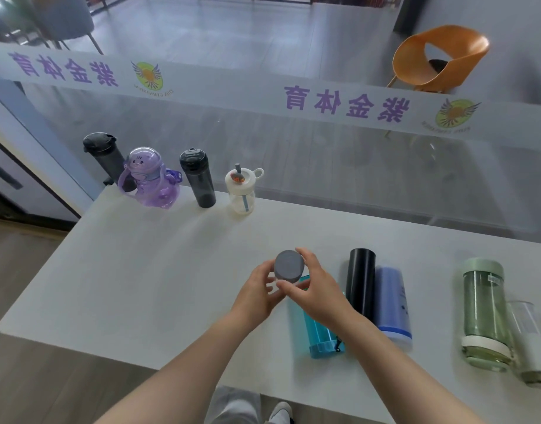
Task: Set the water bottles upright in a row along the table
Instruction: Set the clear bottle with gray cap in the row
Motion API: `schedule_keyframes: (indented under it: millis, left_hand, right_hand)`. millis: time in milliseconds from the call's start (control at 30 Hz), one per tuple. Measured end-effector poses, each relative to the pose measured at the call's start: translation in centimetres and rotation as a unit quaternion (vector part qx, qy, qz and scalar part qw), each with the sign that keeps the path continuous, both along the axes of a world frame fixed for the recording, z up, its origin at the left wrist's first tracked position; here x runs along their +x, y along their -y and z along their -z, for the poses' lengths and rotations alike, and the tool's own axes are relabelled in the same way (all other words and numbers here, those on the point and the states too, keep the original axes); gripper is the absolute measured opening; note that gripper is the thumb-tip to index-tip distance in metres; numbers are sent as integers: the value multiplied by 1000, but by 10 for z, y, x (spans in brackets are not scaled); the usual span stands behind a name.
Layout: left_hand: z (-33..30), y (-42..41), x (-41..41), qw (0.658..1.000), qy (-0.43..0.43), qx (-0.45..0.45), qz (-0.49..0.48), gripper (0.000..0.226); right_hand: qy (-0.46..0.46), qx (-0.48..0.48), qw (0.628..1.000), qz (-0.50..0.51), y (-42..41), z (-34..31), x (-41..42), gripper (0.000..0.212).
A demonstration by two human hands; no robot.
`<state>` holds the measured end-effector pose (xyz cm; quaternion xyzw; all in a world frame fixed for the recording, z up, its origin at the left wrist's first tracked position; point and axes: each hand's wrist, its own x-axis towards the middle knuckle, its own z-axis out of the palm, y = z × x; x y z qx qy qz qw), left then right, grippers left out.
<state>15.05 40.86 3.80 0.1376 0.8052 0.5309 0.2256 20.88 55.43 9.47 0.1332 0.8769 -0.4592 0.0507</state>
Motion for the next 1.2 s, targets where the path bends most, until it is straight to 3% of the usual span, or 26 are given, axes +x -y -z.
schedule_keyframes:
  millis: [167, 433, 733, 1200]
  left_hand:
    - [8, -9, -14, 1000, 10, 4, -10, 51]
    - [19, -16, -46, 999, -8, -28, -15, 42]
    - [16, -43, -120, 998, -14, -68, 7, 50]
    - [17, -72, -216, 997, -33, -63, 19, 50]
  right_hand:
    - [-53, 25, 998, 8, -6, 4, -14, 55]
    - [-62, 30, 998, 11, -17, 11, -47, 54]
    - [-61, 32, 997, 43, -36, 7, -117, 53]
    - [-53, 10, 995, 80, -58, 12, -216, 56]
